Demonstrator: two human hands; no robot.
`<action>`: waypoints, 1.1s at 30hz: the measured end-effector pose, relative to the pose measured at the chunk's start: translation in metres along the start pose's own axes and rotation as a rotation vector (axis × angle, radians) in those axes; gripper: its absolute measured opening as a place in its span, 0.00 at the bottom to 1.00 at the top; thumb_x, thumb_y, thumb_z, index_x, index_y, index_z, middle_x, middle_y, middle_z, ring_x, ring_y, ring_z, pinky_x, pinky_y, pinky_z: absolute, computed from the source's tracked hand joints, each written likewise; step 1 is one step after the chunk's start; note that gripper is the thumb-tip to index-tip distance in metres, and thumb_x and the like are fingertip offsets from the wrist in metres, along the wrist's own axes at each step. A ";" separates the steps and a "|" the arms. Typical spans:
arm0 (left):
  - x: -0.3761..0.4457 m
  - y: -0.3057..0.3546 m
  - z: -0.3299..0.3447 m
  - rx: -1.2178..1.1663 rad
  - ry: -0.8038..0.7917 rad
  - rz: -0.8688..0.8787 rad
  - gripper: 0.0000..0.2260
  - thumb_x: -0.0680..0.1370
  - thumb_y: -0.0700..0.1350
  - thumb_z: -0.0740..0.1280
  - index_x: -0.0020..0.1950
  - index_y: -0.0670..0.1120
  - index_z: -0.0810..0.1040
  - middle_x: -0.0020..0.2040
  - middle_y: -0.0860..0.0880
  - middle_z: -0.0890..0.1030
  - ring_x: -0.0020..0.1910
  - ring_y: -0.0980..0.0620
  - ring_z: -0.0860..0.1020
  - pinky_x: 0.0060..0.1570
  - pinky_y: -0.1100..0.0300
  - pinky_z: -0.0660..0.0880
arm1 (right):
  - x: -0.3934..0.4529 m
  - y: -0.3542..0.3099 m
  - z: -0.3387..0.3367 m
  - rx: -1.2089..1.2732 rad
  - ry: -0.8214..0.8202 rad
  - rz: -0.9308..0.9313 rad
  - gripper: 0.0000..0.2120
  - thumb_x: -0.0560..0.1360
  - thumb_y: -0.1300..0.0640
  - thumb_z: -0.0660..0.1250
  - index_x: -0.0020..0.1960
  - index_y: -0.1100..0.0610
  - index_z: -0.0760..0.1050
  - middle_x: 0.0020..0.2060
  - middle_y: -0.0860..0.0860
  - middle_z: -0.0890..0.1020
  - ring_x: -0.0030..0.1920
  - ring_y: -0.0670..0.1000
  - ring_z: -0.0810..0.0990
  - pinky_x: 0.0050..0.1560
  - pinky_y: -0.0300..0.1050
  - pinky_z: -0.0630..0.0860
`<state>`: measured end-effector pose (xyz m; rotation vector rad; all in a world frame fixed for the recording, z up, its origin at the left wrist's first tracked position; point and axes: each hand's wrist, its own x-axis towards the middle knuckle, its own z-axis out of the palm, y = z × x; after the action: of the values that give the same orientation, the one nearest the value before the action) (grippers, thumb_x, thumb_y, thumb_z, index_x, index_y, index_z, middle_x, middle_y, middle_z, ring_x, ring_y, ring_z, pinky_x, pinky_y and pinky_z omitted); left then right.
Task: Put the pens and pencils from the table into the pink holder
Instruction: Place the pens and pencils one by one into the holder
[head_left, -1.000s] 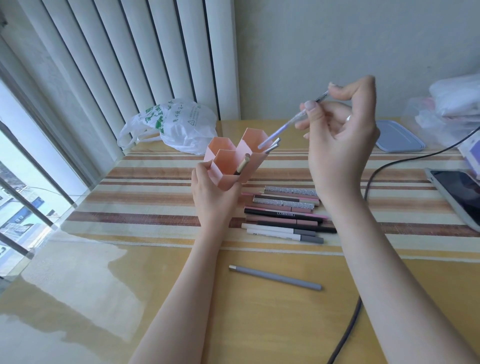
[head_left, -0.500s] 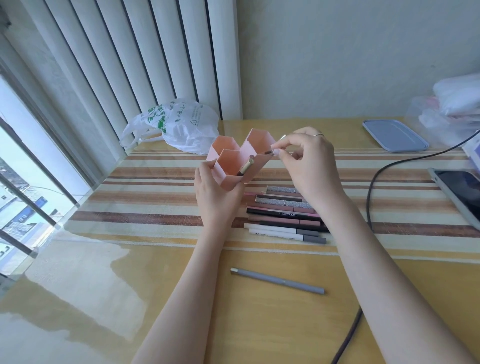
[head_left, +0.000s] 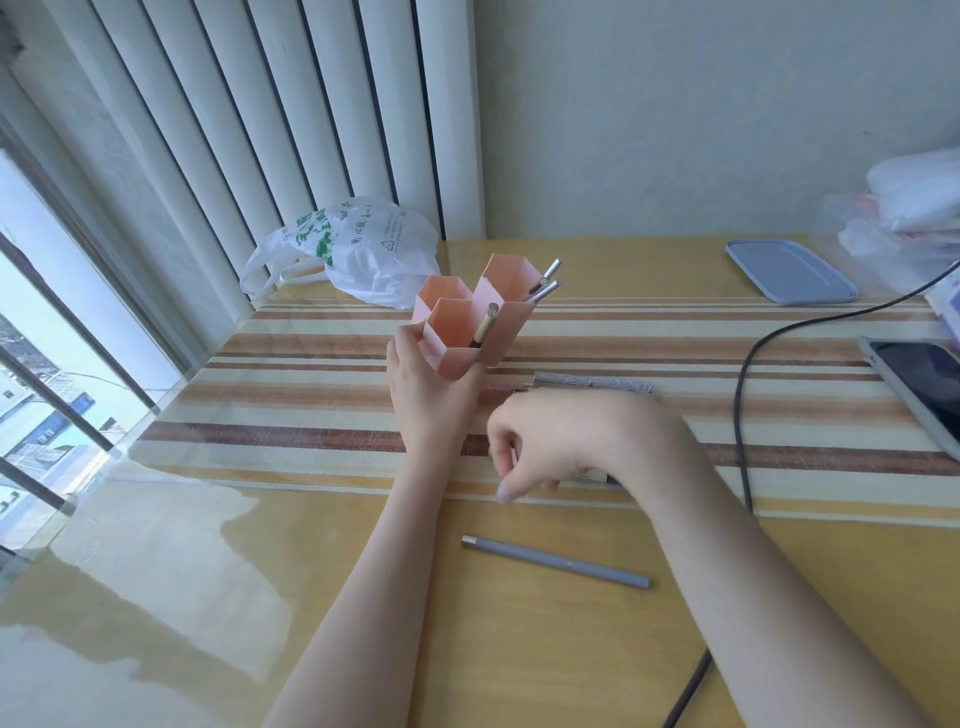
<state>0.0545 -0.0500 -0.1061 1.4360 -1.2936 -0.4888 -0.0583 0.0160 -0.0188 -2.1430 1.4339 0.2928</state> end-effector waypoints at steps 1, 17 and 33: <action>0.000 0.000 0.000 -0.001 0.000 -0.001 0.22 0.66 0.43 0.71 0.55 0.42 0.67 0.52 0.48 0.71 0.54 0.47 0.69 0.50 0.54 0.68 | 0.004 -0.004 0.005 -0.028 -0.054 0.001 0.10 0.74 0.52 0.71 0.50 0.58 0.78 0.41 0.51 0.82 0.33 0.48 0.77 0.30 0.36 0.69; 0.000 -0.001 -0.001 -0.017 -0.008 -0.019 0.22 0.66 0.41 0.71 0.57 0.43 0.67 0.53 0.49 0.70 0.55 0.48 0.69 0.53 0.52 0.69 | 0.016 -0.026 0.027 -0.189 -0.114 0.023 0.11 0.73 0.55 0.66 0.50 0.62 0.80 0.40 0.55 0.85 0.36 0.55 0.81 0.36 0.42 0.76; 0.001 -0.003 0.001 -0.030 -0.009 -0.018 0.23 0.66 0.44 0.73 0.56 0.45 0.68 0.54 0.50 0.71 0.56 0.49 0.70 0.54 0.52 0.70 | 0.010 0.014 -0.010 0.430 0.525 -0.149 0.17 0.76 0.67 0.55 0.59 0.55 0.74 0.45 0.52 0.70 0.34 0.50 0.68 0.36 0.41 0.65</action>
<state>0.0552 -0.0517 -0.1084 1.4228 -1.2759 -0.5249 -0.0680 -0.0013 -0.0189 -2.0183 1.4243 -0.6242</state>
